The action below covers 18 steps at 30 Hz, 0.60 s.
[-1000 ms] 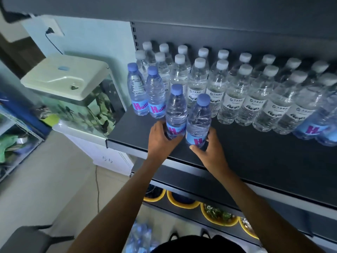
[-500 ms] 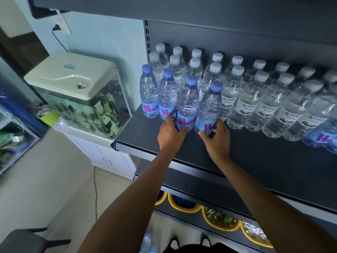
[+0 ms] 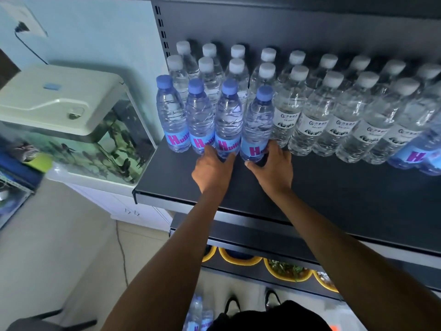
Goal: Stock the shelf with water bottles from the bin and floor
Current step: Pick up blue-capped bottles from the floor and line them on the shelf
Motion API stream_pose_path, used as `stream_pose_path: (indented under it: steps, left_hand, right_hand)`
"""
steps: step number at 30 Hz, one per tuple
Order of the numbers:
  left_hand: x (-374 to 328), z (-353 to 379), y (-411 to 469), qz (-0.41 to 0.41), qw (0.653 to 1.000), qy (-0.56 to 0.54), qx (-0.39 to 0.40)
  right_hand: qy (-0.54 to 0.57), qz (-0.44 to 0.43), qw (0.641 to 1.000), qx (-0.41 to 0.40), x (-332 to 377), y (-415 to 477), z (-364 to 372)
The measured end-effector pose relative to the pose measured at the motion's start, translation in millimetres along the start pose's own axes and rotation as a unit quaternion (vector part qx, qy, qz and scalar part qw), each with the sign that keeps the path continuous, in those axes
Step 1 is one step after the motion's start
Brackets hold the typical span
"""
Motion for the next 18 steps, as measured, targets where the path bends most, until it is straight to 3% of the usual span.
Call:
stream_pose_path:
  steps: [18]
  left_hand:
    - [-5.1, -4.0, -2.4, -0.002, 1.000, 0.005, -0.001]
  right_hand:
    - [-0.006, -0.011, 1.000, -0.001, -3.2, -1.1, 1.0]
Point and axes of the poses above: each hand's wrist, its own y-axis towards the middle knuckle, its own z-axis out of the palm, x = y × z, the point moved 9 cm from there along y, towards the middle knuckle
